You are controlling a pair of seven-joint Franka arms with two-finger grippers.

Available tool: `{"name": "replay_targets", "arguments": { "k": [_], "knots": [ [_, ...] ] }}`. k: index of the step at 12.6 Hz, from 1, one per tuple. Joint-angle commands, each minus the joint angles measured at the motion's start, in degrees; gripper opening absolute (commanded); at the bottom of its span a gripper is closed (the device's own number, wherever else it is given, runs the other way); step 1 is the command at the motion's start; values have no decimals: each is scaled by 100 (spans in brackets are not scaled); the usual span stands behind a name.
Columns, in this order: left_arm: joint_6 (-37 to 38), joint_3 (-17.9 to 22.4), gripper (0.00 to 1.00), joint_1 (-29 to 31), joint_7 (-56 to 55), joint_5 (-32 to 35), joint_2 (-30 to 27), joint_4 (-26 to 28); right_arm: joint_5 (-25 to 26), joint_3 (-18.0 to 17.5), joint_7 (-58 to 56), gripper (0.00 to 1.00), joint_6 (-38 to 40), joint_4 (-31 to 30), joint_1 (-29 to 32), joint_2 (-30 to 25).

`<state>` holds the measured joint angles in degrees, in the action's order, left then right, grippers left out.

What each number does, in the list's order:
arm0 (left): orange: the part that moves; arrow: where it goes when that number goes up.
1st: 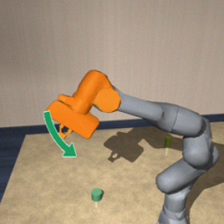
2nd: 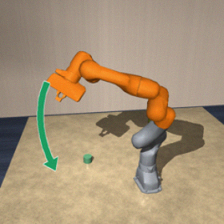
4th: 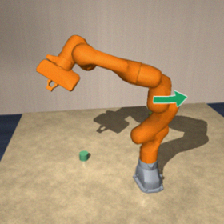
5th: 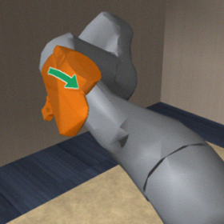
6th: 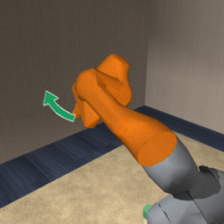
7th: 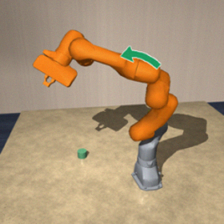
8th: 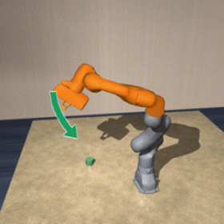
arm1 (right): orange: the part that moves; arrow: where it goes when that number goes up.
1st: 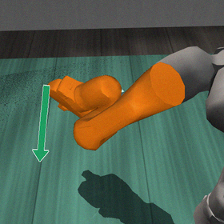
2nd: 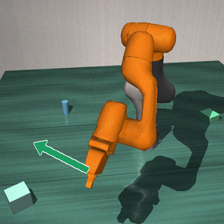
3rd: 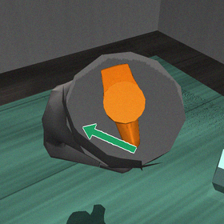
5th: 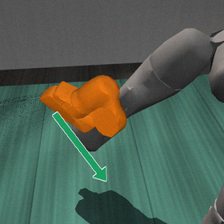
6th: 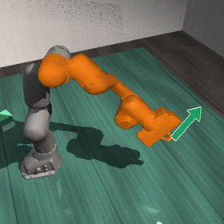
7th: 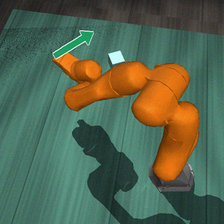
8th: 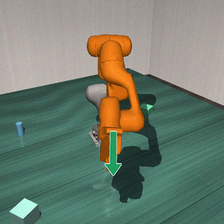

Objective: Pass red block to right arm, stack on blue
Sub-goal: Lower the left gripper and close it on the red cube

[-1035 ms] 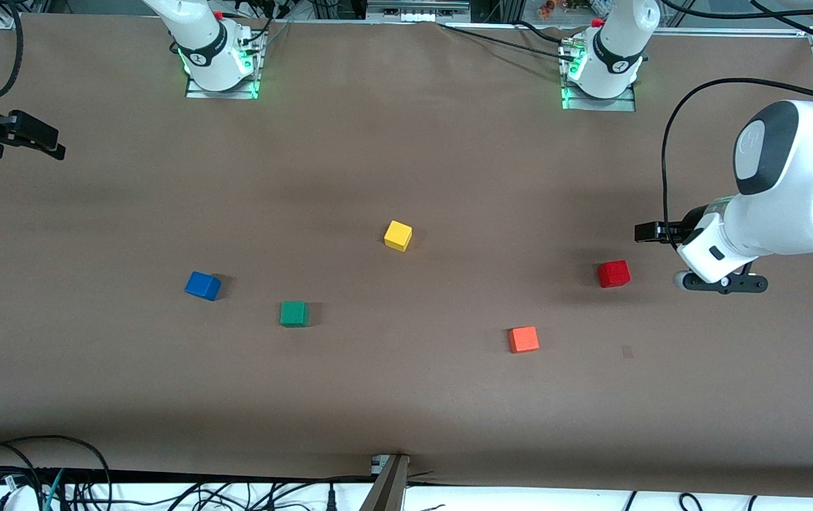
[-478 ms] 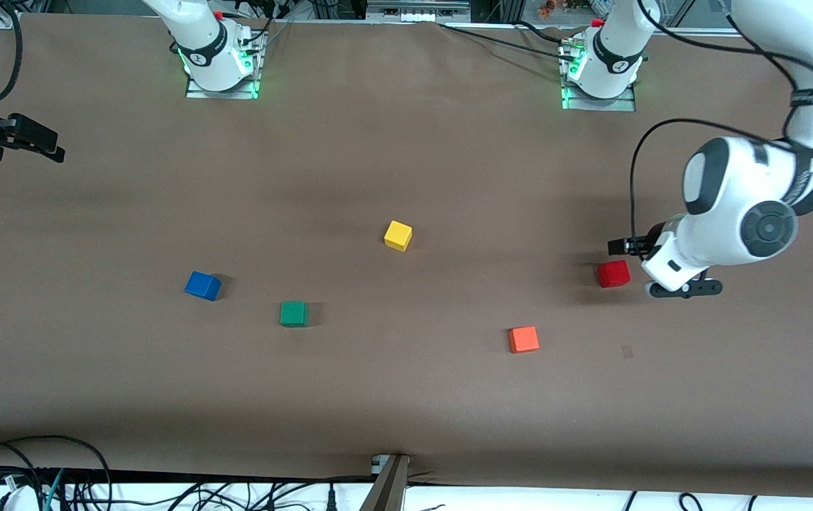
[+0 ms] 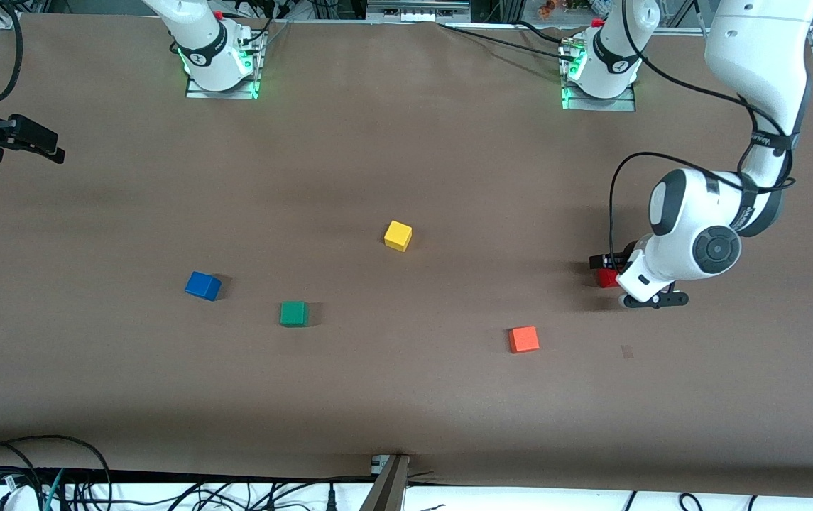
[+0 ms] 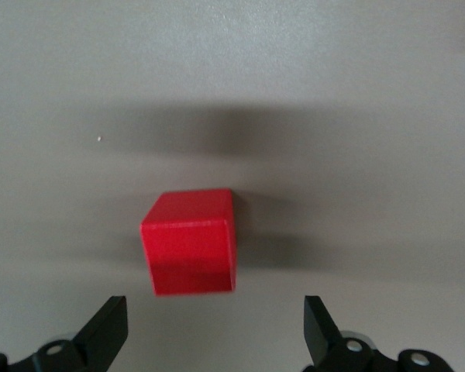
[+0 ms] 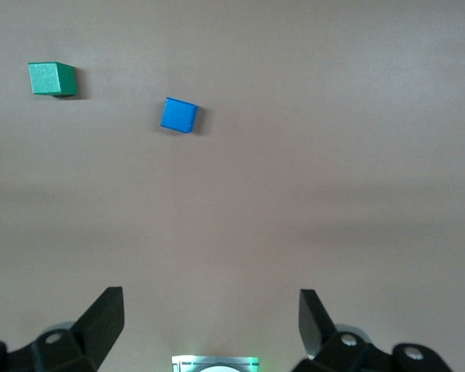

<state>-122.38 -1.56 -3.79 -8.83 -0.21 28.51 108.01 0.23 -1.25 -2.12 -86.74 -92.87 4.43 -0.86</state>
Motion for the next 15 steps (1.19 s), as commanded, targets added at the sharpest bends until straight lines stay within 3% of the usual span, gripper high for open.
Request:
{"name": "replay_targets", "arguments": {
  "k": [1,6,9,12,15],
  "knots": [
    [-320,7,100,36,30,258,251,-61,-94,-33,54,100,-10,15,40,-10],
    [-497,15,100,54,57,258,506,-96,-94,-33,45,100,-19,15,40,-10],
    [-436,15,46,45,205,267,480,-122,-68,-24,-25,100,25,6,49,-10],
    [-410,15,3,54,565,258,454,-228,-67,29,1,100,69,6,58,-19],
    [-112,15,0,54,846,258,427,-481,-67,29,10,100,60,6,58,-19]
  ]
}}
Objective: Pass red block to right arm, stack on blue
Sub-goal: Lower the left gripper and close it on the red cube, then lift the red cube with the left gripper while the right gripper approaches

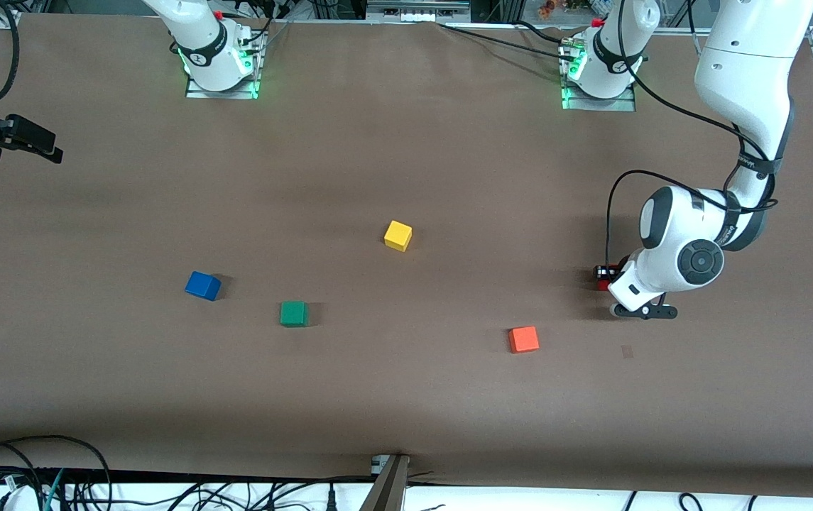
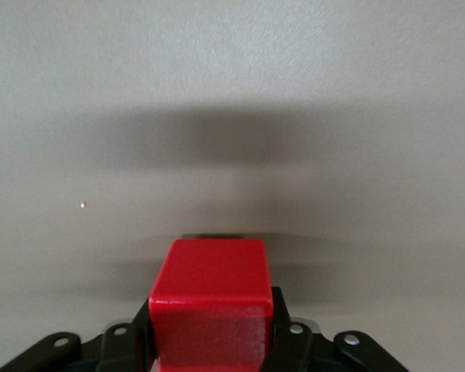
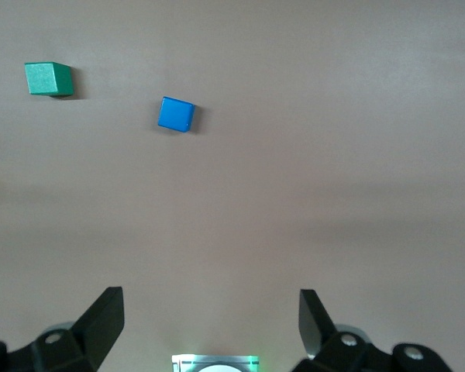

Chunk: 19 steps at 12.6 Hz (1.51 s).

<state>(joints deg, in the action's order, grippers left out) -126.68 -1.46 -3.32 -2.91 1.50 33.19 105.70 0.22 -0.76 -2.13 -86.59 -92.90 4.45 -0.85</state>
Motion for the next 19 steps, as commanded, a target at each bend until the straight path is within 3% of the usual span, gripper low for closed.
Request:
{"name": "replay_targets", "arguments": {
  "k": [1,5,8,13,16,19],
  "knots": [
    [537,5,0,7,282,79,-49,-417,-66,-21,20,100,37,9,56,-21],
    [1268,-134,0,-54,264,-175,-75,-972,-49,-3,-6,100,-33,26,82,-3],
    [1322,-179,0,-54,282,-571,-233,-1034,-49,50,-77,100,54,272,92,181],
    [1418,-687,0,16,465,-756,-479,-1139,-101,50,-42,100,430,264,100,304],
    [1655,-865,0,25,2006,-1368,-533,-1446,-329,41,-164,100,775,272,57,567],
    [1647,-865,0,-28,3943,-2483,-401,-1614,-1214,41,-165,100,792,264,91,909]
  ]
}}
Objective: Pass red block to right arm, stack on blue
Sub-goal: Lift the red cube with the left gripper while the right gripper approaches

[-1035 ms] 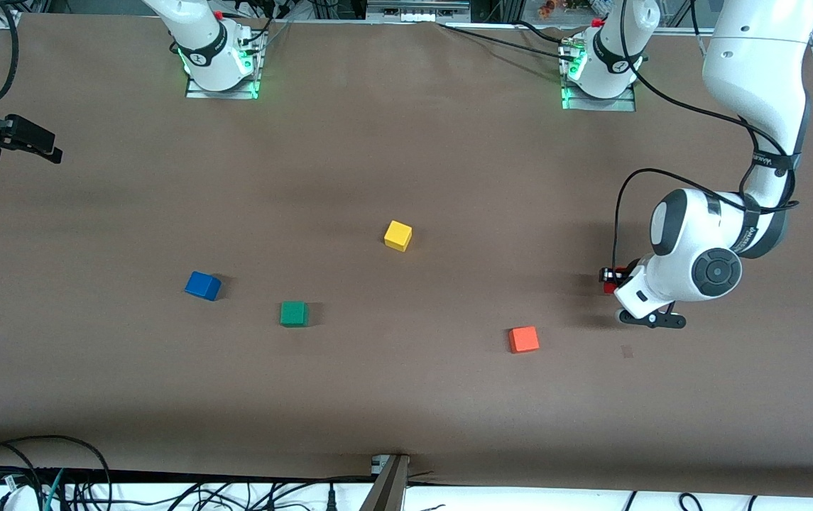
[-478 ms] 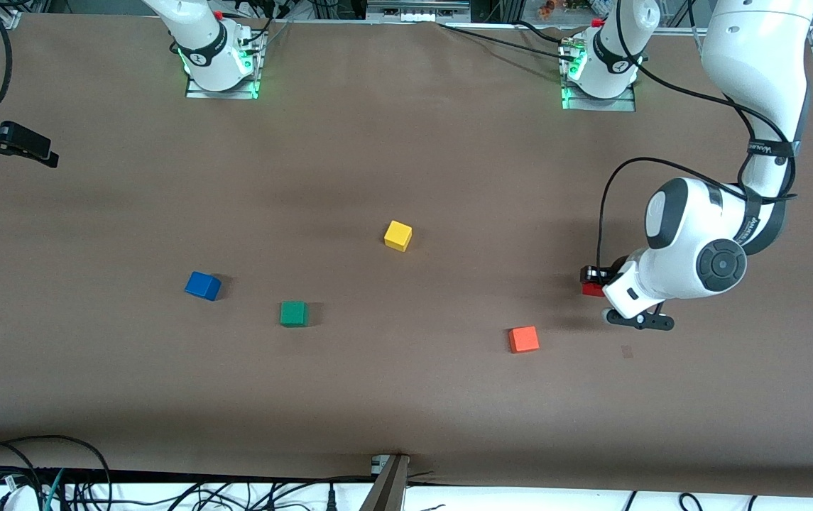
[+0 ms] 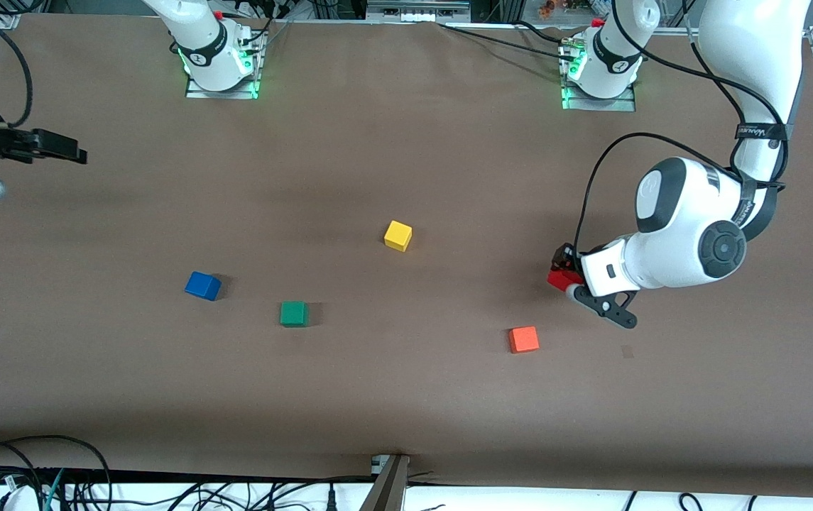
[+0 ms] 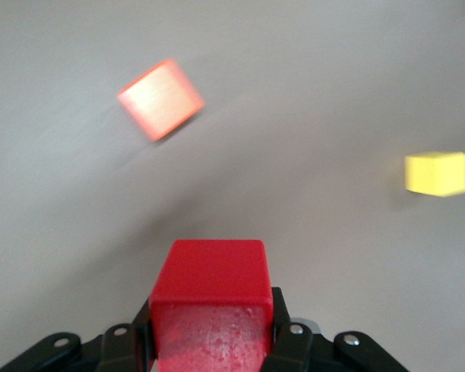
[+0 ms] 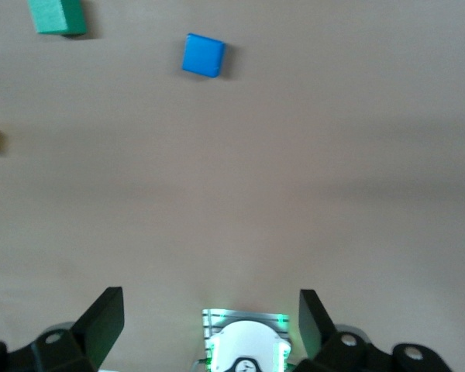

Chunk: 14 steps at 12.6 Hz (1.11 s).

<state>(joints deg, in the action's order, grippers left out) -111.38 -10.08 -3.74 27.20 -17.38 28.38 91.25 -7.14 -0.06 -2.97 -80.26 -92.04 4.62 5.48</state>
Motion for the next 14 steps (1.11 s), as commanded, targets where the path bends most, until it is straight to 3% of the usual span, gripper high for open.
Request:
{"name": "replay_targets", "arguments": {
  "k": [1,4,6,12,14],
  "knots": [
    [125,-29,0,-21,1110,-887,80,-178,-864,-21,-46,100,151,177,83,417],
    [143,-563,0,13,2066,-1546,106,-397,-2629,-29,-2,100,-250,177,22,988],
    [108,-723,0,-74,2481,-2450,141,-380,-3238,-82,-2,100,-594,160,-31,1287],
    [11,-978,0,-328,5617,-4728,607,-486,-6067,-91,139,100,-1446,-594,-602,1579],
    [2,-978,0,-513,6503,-5658,616,-486,-6562,-187,-1,100,-1684,-736,-734,1579]
  ]
}}
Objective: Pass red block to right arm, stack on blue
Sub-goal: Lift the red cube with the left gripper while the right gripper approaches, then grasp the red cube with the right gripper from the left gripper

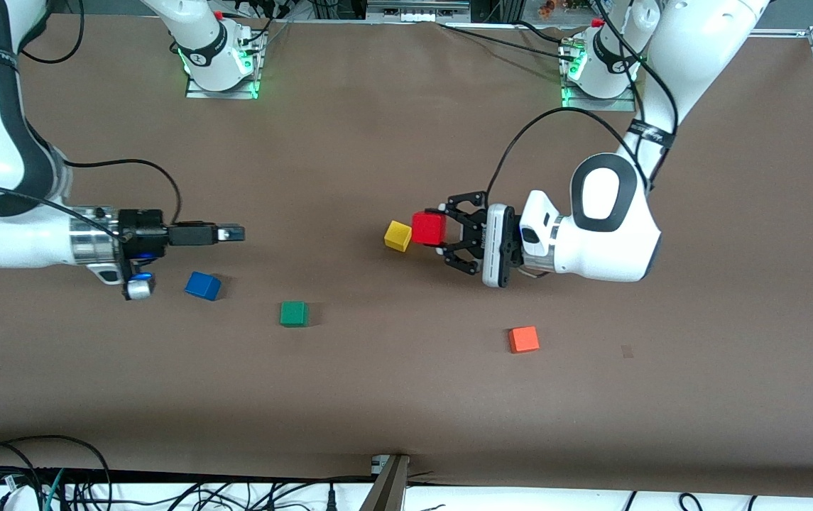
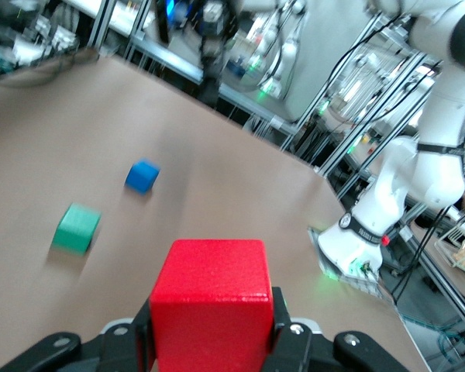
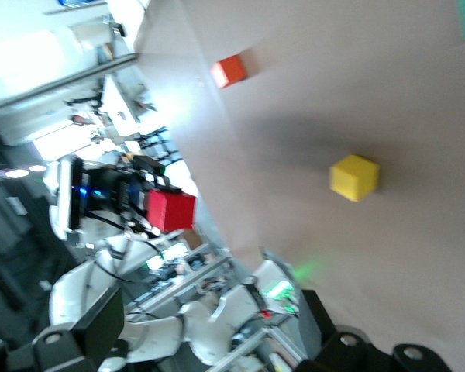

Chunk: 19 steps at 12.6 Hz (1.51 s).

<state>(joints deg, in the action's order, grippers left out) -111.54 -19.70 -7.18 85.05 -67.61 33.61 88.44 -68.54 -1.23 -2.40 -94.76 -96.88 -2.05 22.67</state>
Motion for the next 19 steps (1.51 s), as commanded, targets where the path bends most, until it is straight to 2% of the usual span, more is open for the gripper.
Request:
{"name": "replay_targets", "arguments": {
  "k": [1,2,3,5,6,9,15,17,18,19],
  "knots": [
    [-16,-16,0,-282,1324,-1075,171,-204,-641,-219,-59,100,-314,-279,-85,-149],
    [-77,-16,0,-371,1809,-1714,302,-196,-887,-403,-59,100,-559,-366,-94,-175],
    [-87,-16,0,-441,2188,-2034,452,-204,-1150,-640,-59,100,-848,-437,-94,-219],
    [-261,-16,0,-538,2280,-2186,506,-344,-1730,-913,-68,100,-1289,-481,-94,-254],
    [-437,-16,0,-625,2245,-2213,506,-362,-1820,-967,-120,100,-1343,-481,-94,-246],
    [-517,-7,0,-837,1947,-2695,523,-476,-1838,-1063,-532,100,-1343,-709,-94,-254],
    [-746,10,0,-986,1805,-2696,541,-503,-1838,-1354,-534,100,-1650,-930,-217,-325],
    [-798,19,0,-995,1805,-2696,602,-591,-2030,-1503,-542,100,-2271,-886,-444,-298],
    [-807,19,0,-1013,1727,-2705,611,-600,-2232,-1556,-551,98,-2405,-851,-480,-289],
    [-877,28,0,-1074,1639,-2688,620,-678,-2260,-1556,-621,83,-2407,-859,-489,-298]
  ]
}}
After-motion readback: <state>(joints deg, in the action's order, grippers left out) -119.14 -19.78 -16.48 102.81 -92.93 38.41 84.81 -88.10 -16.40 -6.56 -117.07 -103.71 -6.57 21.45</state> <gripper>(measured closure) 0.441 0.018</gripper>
